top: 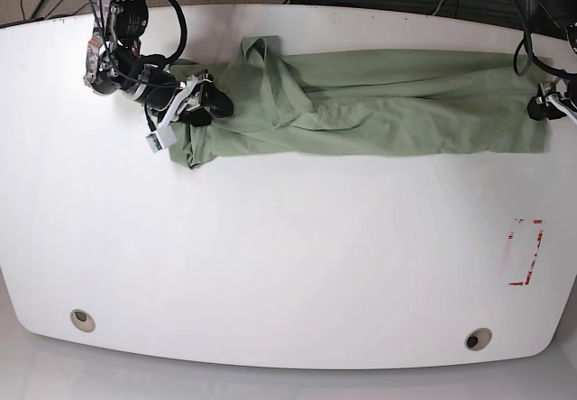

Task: Layout the t-shirt on the table in an organized manner, then fold the t-shirt properly
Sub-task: 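Open the left gripper to release the strip's end, then move the left gripper over the middle of the folded shirt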

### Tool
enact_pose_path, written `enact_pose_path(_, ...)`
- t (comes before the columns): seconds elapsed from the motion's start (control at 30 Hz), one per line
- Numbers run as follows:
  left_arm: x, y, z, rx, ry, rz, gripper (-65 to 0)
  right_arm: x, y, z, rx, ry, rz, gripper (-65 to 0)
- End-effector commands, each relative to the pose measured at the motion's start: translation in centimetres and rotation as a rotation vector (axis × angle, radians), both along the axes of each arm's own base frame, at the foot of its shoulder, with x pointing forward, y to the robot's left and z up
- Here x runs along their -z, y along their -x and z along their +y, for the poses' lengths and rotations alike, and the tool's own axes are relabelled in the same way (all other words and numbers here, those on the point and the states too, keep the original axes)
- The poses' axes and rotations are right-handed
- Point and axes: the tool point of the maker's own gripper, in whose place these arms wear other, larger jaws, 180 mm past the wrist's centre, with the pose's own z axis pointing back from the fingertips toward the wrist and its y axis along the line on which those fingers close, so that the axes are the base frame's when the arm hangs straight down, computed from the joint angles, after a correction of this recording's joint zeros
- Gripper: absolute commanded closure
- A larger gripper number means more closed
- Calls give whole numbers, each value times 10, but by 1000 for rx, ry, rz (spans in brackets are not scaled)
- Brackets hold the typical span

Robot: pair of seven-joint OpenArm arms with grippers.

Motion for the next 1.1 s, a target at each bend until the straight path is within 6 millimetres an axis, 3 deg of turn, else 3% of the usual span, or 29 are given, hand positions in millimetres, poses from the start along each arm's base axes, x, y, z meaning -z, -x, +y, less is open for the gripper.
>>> enact_pose_path(0.0,-16,-5,13,0,-37,-44,-376,1,0,-7,0,31,8,-336)
enact_pose_path(0.27,-16,-4,15,1,-47,-59,-376,1,0,-7,0,31,8,-336)
enact_pose_path(0.67,-1,-5,-5,66,-29,-15,-376,1,0,-7,0,31,8,-336)
enact_pose_path(1.07,34,20,1,-6,24,59,-376,1,0,-7,-1,33,8,-336)
